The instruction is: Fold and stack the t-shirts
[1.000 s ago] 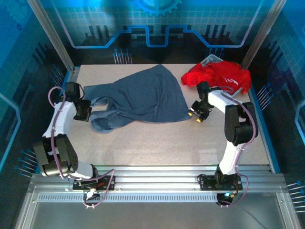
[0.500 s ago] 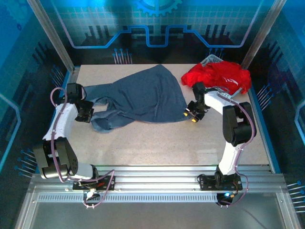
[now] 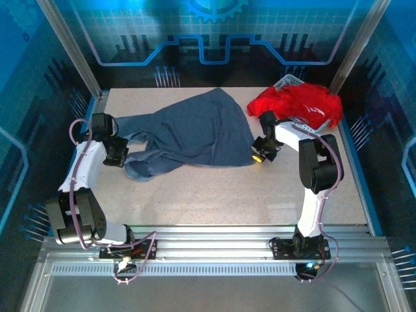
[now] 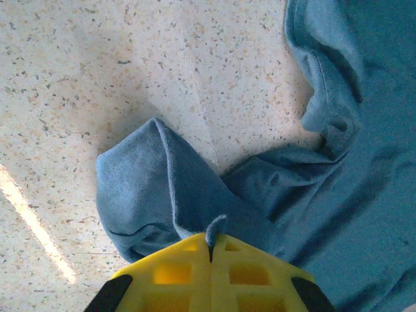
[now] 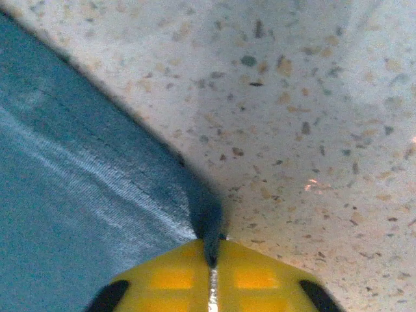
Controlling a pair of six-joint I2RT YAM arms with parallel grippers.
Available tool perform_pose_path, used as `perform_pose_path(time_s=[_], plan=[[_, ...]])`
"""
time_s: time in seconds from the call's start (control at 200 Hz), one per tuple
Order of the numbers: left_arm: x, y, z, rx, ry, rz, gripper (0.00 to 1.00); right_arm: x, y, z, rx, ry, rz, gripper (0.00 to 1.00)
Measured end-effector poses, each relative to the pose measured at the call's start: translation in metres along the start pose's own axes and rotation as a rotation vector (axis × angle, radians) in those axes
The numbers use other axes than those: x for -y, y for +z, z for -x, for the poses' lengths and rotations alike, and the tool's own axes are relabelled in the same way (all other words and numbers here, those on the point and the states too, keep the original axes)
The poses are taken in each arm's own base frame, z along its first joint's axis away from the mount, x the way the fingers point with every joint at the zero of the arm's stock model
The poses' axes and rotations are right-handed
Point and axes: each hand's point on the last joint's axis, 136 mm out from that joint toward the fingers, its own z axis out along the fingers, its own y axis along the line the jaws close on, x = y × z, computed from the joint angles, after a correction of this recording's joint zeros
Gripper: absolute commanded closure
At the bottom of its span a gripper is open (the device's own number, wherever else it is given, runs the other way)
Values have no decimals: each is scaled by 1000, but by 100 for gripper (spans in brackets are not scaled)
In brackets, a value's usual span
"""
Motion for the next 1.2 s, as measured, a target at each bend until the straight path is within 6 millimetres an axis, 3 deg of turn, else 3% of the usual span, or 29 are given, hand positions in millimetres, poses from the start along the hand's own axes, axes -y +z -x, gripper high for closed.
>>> perform_pose_path(time_s=[0.085,0.155,0.255,0.325,0.435,0.55,0.855,0.95,1.03,1.095,1.2], plan=[[2,-1,-2,0,12,-6,100,-2,-9,3,38,-19,1,100],[7,-5,-3,2,30,-22,100,-9,-28,6,89,-44,27,100],[30,-22,-3,20,67,-88,100,-32,-79,14,195,-102,123,100],[54,-47,-1,52,95,-168,100,-55,-131,22,301,-155,223,100],[90,-108,6,145,132,-331,100,-84,-220,17,469,-248,387,100],[107,-180,12,263,140,-515,100,-86,-288,-3,587,-323,503,100],[88,-358,16,541,128,-933,100,-41,-421,-69,833,-433,737,100],[99,-406,16,583,142,-1035,100,-39,-451,-81,871,-448,797,100],[119,-425,15,576,159,-1080,100,-46,-461,-81,872,-460,828,100],[140,-419,16,545,178,-1076,100,-59,-452,-72,842,-465,826,100],[188,-367,19,441,224,-1004,100,-93,-419,-47,746,-470,801,100]])
